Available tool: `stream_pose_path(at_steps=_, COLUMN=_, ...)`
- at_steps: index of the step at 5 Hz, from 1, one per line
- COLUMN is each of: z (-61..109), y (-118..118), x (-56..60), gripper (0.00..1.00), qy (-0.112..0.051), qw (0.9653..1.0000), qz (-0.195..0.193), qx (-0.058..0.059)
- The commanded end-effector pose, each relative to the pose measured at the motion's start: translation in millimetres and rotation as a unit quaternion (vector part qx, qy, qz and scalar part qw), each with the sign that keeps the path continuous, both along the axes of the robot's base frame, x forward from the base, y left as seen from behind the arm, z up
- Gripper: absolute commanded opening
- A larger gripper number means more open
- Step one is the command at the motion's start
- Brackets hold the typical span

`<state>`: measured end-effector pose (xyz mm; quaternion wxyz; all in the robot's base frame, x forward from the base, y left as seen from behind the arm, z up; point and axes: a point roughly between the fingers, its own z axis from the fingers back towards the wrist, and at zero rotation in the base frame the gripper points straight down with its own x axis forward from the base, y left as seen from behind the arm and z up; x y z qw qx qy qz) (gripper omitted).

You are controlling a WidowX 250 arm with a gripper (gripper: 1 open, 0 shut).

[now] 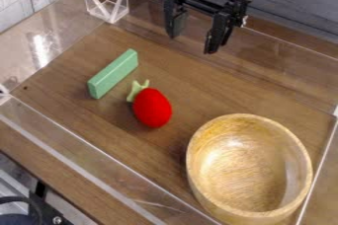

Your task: Move the red object to the right side of the table

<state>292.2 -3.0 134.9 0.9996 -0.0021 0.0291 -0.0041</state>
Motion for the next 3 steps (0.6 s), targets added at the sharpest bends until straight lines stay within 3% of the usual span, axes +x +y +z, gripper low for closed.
stream_pose_path(at_steps=1, z=-13.3, y=6.0, x=-6.8, gripper=1.0, qy=0.013, qw=0.9998, qz=-0.014, qx=-0.004)
stream_pose_path(at_steps=2, z=-24.5, y=4.1, x=-33.5, gripper=1.0, qy=0.016, qw=0.9996, qz=-0.02, qx=-0.013)
stream_pose_path(at_steps=3, z=-27.4, y=9.4, x=-58.8, gripper=1.0, qy=-0.002, qw=0.9998, qz=-0.014, qx=-0.012)
